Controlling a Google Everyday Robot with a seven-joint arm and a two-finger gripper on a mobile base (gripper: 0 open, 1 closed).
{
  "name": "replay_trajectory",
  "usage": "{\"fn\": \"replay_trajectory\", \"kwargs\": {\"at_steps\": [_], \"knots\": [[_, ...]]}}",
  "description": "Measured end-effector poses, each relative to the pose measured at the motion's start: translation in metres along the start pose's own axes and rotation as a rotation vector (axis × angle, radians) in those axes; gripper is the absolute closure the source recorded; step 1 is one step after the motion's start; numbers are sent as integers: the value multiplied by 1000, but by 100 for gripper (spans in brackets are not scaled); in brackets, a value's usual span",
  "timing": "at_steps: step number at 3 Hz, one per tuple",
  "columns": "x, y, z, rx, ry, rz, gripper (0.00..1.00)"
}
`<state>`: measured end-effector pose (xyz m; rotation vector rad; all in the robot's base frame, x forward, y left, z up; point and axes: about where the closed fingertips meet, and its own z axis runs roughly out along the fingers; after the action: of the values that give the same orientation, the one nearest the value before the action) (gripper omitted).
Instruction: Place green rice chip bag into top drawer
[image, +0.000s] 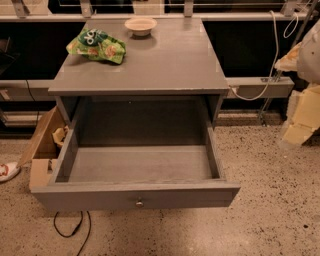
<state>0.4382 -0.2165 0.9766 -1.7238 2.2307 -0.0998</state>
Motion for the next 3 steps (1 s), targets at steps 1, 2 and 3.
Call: {"fn": "replay_trajectory", "kwargs": {"at_steps": [1, 2, 3], "knots": [[0, 0, 0, 2, -3, 1, 0], [-1, -1, -2, 9, -15, 8, 0], [-39, -56, 10, 70, -172, 70, 0]]}}
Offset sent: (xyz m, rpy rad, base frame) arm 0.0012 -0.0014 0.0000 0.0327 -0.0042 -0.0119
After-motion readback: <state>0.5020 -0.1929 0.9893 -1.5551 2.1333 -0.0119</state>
